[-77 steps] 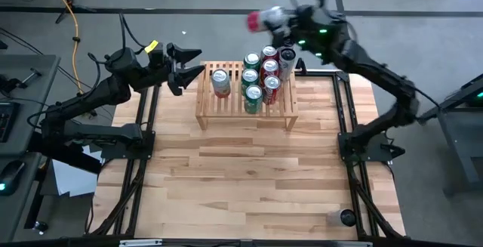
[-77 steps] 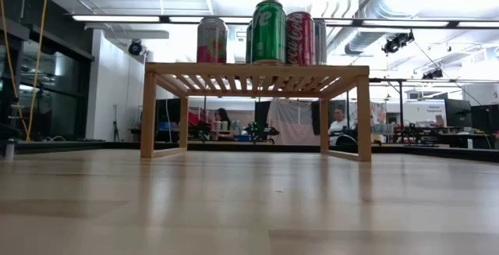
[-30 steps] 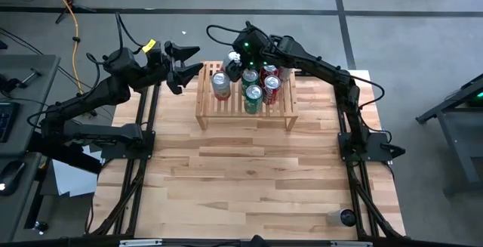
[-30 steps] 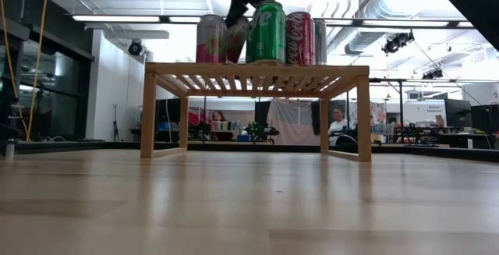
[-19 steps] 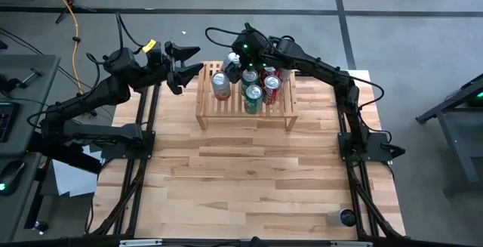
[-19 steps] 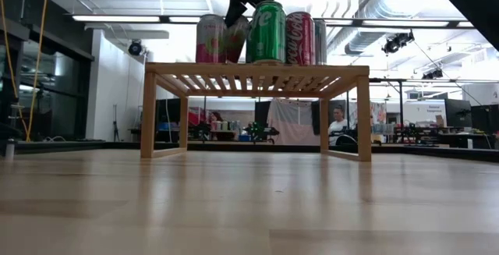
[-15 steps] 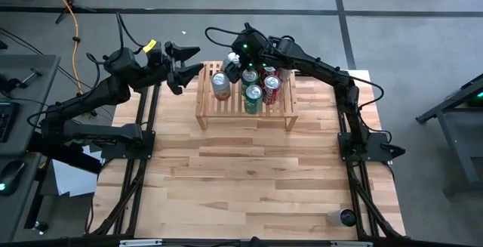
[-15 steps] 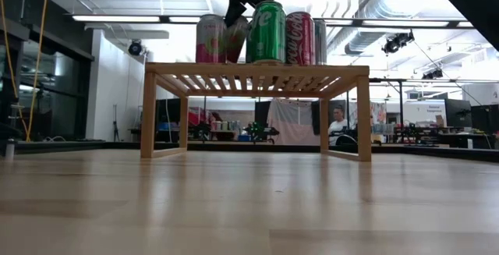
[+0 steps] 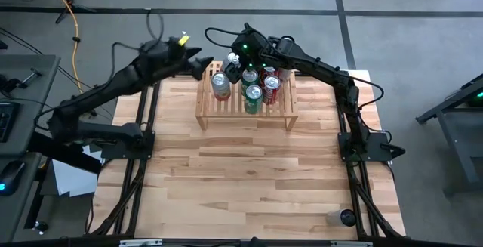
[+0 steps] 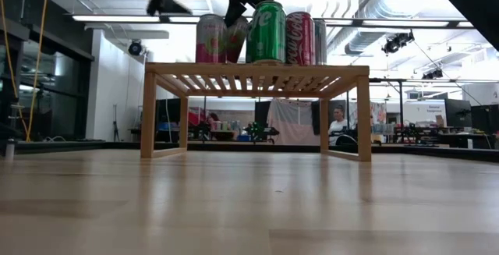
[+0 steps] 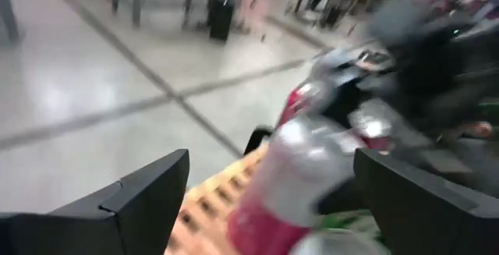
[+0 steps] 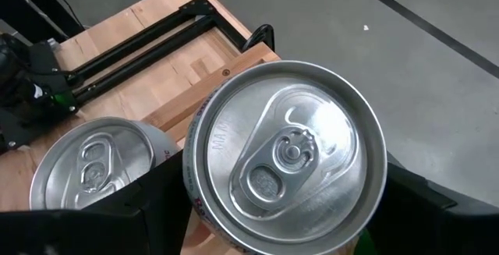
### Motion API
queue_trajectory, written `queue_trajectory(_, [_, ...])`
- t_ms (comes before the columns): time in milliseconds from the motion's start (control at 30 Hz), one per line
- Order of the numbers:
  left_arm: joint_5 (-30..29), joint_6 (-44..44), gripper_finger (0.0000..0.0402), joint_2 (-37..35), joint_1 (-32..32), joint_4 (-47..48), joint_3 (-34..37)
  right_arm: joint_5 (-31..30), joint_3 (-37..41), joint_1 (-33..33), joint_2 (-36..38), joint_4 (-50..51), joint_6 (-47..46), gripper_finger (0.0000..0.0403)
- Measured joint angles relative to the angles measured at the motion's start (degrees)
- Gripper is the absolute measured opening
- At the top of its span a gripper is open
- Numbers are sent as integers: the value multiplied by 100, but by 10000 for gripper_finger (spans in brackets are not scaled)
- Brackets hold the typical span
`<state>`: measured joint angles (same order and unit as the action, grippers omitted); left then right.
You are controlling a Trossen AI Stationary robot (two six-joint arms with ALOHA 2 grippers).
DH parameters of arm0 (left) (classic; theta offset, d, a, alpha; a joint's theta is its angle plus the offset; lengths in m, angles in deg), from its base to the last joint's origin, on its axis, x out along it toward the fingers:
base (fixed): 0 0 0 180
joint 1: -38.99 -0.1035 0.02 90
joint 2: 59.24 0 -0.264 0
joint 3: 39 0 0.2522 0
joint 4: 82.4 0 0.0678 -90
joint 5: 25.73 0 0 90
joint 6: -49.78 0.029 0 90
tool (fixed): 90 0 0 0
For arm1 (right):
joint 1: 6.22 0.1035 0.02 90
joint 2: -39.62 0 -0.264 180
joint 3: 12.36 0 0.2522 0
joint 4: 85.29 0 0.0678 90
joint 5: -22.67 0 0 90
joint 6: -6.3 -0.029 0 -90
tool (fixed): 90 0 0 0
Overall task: Place canned beverage on shelf
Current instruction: Put the pink soda can on the shelf aligned with the other pink soda can
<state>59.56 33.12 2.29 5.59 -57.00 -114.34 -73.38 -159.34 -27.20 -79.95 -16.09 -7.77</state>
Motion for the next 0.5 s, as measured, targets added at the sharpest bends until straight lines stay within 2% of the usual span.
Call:
queue_trajectory(133, [968, -493, 315, 618, -738, 26, 7, 25, 2, -2, 0, -4, -48, 291])
queue_trajectory(233, [1775, -733, 259, 888, -1140, -104, 4, 33, 2, 1, 0, -4, -44, 291])
queue_trajectory(333, [2247, -821, 172, 1051, -1344, -72, 4, 38, 2, -2, -1, -3, -44, 291])
queue_trajectory(433, [2444, -819, 61, 1110, -1441, 54, 4, 39, 2, 1, -2, -4, -44, 291])
queue_trajectory(500, [2601, -772, 17, 1129, -1467, 35, 4, 44, 2, 1, -2, -2, -42, 291])
